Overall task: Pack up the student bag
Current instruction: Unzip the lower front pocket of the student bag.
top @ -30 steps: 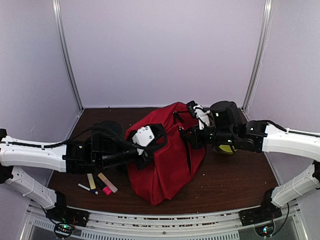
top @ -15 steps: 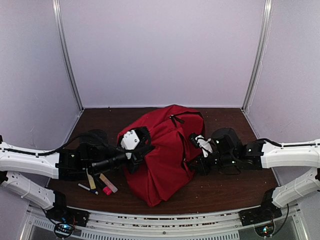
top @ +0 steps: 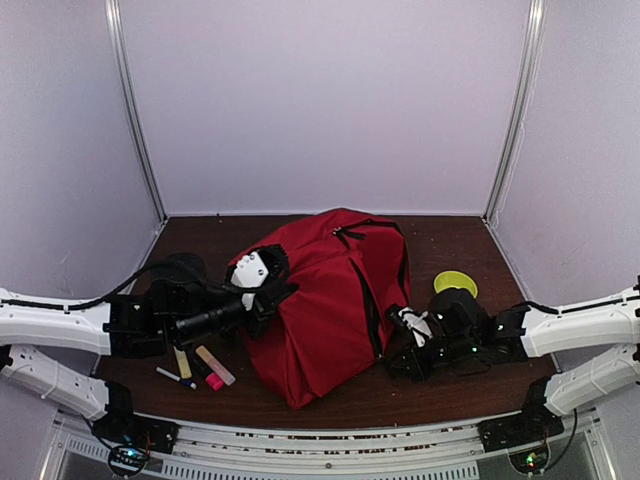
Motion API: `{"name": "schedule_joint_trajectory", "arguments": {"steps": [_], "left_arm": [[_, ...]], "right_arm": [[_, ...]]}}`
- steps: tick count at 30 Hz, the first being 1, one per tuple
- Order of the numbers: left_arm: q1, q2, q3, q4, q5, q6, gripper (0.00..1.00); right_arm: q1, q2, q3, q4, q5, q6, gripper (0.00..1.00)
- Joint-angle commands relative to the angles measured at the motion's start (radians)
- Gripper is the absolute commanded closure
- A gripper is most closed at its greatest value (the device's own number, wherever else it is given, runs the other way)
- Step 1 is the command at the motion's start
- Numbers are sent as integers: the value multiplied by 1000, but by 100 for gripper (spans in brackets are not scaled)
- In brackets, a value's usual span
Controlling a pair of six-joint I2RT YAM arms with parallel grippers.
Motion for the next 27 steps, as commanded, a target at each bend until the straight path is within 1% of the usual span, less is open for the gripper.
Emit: {"name": "schedule_joint_trajectory", "arguments": {"steps": [1,7,8,10,11,14,15,17,20,21,24,27], "left_arm": [[16,-47,20,123,-34,9,100],[16,-47,9,122,-18,11,100],[16,-47,7,122,-17,11,100],[16,-47,11,110,-5,15,100],[16,-47,18,95,3,17,100],[16,-45,19,89,20,16,100],[16,-44,12,97,25,15,100],[17,-43,-1,113,30,12,100],[16,-44,-2,108,46,8,100],[16,-45,3,103,53,7,100],[16,-47,5,101,56,8,100],[16,-47,7,101,57,9,100]], "right_arm": [[10,-6,-22,-77,-21,15,100],[11,-62,29,-122,-39,-22,99],[11,-72,38,-126,-49,-28,93],[10,-93,66,-150,-60,-42,72],[10,-109,81,-154,-59,-47,64],[9,-171,133,-147,-9,-62,55],[9,-187,152,-142,25,-70,51],[5,-198,197,-141,121,-84,46],[-6,-159,263,-131,263,-116,43],[-10,-138,290,-124,286,-129,43],[-29,-72,329,-86,300,-151,44],[-36,-4,378,-107,285,-174,46]]}}
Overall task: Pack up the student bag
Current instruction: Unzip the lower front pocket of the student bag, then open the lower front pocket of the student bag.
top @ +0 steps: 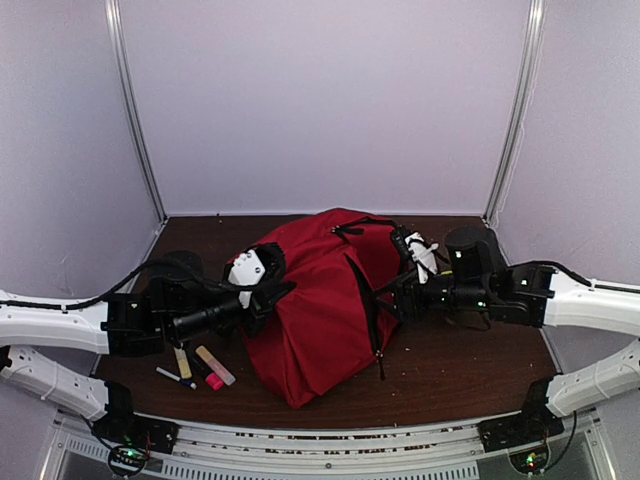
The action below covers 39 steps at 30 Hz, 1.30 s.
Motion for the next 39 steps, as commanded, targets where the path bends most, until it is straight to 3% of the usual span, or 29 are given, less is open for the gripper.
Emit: {"name": "schedule_joint_trajectory", "arguments": {"steps": [1,6,7,10,12,17,24,30,33,35,37,39], "left_arm": [[2,-32,12,115,25,4,100],[4,-30,12,108,26,0,100],[3,-30,9,111,24,-1,100],[3,-38,-4,125,19,-7,100],[4,-52,-4,117,15,-8,100],[25,-94,41,36,24,-21,100],[164,-126,124,-116,71,-111,100],[288,-13,209,-311,147,-242,100],[371,68,209,-338,247,-314,81],[410,127,209,-344,306,-358,68],[417,171,216,-377,288,-379,51],[420,198,214,-420,227,-410,43]], "right_arm": [[-13,90,58,-14,50,-57,46],[-13,142,50,11,3,-68,48],[-13,150,51,11,8,-68,55],[-15,157,62,-5,36,-66,90],[-12,133,77,-46,67,-66,100],[30,11,115,-215,126,-93,100],[101,-146,192,-370,82,3,100],[103,-180,148,-287,-89,187,100],[89,-134,110,-292,39,187,100],[70,-98,79,-253,37,199,100],[58,-71,42,-207,31,209,100],[44,-43,21,-171,88,205,99]]}}
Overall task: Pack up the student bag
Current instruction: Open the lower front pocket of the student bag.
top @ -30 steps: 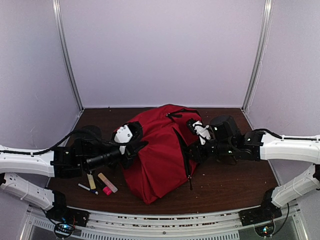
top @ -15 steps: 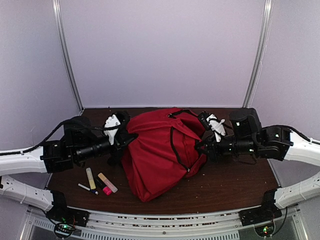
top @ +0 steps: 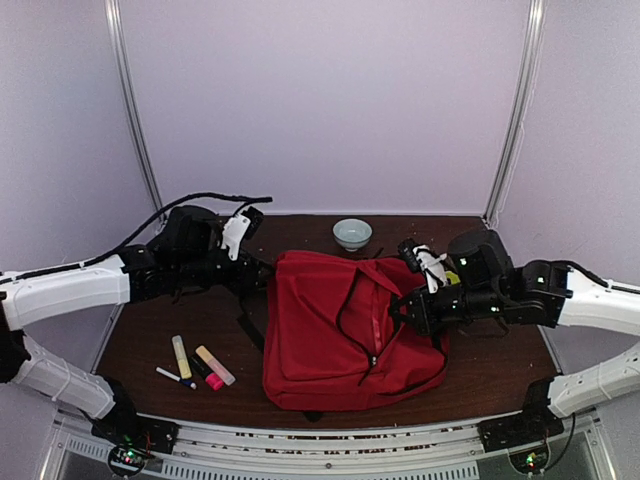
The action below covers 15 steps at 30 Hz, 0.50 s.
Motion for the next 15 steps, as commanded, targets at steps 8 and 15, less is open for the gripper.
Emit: {"name": "schedule_joint_trajectory", "arguments": {"steps": [8,15], "left_arm": [[46,101,-26,-213,-228,-348,30],[49,11,-62,-511,-381,-555,35]], "right_arm": [[-117,163,-16,190,195,-32,84],[-117,135,8,209,178,-97,64]]}}
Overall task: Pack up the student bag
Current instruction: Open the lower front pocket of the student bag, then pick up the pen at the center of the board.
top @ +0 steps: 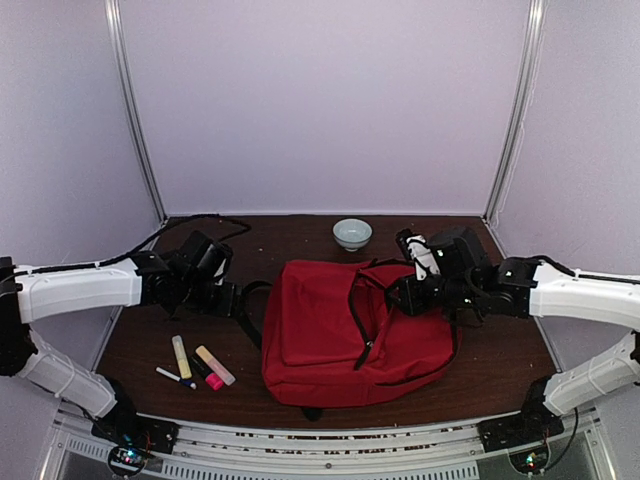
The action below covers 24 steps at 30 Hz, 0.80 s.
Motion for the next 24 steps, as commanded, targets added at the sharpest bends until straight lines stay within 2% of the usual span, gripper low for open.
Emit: {"name": "schedule_joint_trajectory", "arguments": {"steps": [1,3,7,9,12,15,19,24], "left_arm": [[7,-104,-41,-221,-130,-172,33],[30,-164,-94,-248,-143,-227,28],[144,-210,-196,-226,17,-305,32],[172,-187,-184,-289,-29,-302,31],[222,-156,-201,-301,-75,-298,30],[274,-135,-245,-248,-27,-289,33],[276,-102,-284,-151,45,-289,33],[297,17,-338,-68,109,-293,35]], "right_arm": [[-1,-36,35,54,19,-52,64],[-1,-35,42,53,9,-64,64],[-2,-31,39,70,-43,-75,64],[-1,-32,32,78,-52,-81,64],[-1,-30,22,79,-50,-87,64],[-2,-36,15,74,-53,-89,64],[-2,-48,-4,86,-40,-87,64],[-2,-53,2,77,-42,-92,65]]}}
